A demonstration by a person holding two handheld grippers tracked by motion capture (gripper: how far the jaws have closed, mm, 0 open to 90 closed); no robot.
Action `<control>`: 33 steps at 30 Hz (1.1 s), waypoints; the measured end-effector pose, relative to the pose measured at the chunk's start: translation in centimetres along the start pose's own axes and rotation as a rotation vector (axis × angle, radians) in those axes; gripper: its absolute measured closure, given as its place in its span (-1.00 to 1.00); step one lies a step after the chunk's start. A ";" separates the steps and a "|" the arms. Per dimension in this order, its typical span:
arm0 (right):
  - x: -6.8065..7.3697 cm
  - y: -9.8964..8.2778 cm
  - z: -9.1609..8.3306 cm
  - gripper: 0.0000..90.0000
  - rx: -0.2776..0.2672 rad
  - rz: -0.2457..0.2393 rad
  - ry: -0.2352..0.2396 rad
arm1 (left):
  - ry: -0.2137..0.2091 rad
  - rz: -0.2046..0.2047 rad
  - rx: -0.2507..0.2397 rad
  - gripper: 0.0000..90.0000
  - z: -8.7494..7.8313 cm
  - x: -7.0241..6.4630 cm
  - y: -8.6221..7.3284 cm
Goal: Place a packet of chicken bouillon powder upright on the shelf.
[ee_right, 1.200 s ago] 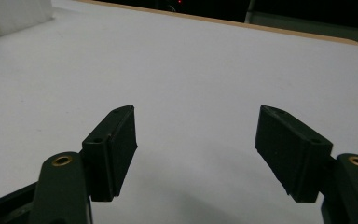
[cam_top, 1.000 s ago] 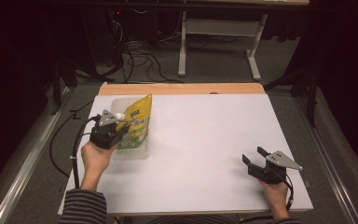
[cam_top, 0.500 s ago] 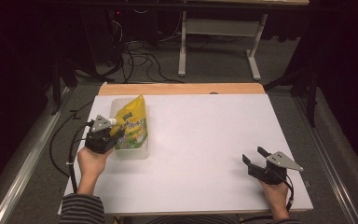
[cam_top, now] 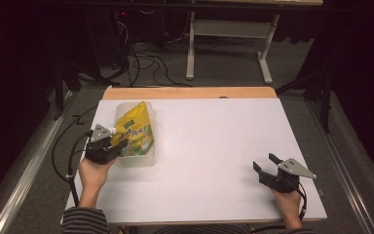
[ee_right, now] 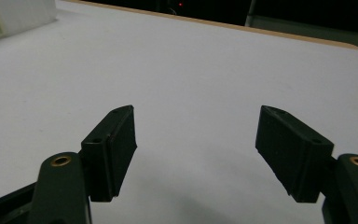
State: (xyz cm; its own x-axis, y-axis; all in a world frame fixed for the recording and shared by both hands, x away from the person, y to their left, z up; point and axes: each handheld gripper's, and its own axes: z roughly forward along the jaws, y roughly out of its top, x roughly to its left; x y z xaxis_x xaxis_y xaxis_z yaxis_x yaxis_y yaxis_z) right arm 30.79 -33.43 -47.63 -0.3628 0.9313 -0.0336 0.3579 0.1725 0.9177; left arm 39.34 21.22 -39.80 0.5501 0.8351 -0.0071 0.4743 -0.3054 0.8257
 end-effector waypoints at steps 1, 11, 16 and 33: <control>0.0 0.0 0.0 -0.34 0.001 -0.001 0.001 | 0.000 -0.005 -0.004 0.56 -0.1 0.0 0.0; 0.0 0.0 0.0 -0.34 -0.005 -0.006 0.000 | 0.028 -0.034 -0.024 0.29 -1.8 0.2 -0.7; 0.1 0.0 0.0 -0.34 -0.002 -0.002 0.000 | 0.034 -0.032 -0.044 0.19 -2.9 -0.3 -0.9; 0.1 0.0 0.0 -0.34 -0.001 -0.006 -0.002 | 0.041 -0.057 -0.128 0.08 -6.4 -2.2 -2.8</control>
State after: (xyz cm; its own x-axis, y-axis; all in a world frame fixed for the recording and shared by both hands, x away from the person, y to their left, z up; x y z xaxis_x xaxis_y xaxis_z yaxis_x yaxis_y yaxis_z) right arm 30.76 -33.34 -47.64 -0.3635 0.9307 -0.0402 0.3551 0.1783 0.9177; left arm 32.40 23.14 -38.50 0.4949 0.8682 -0.0357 0.4113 -0.1979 0.8898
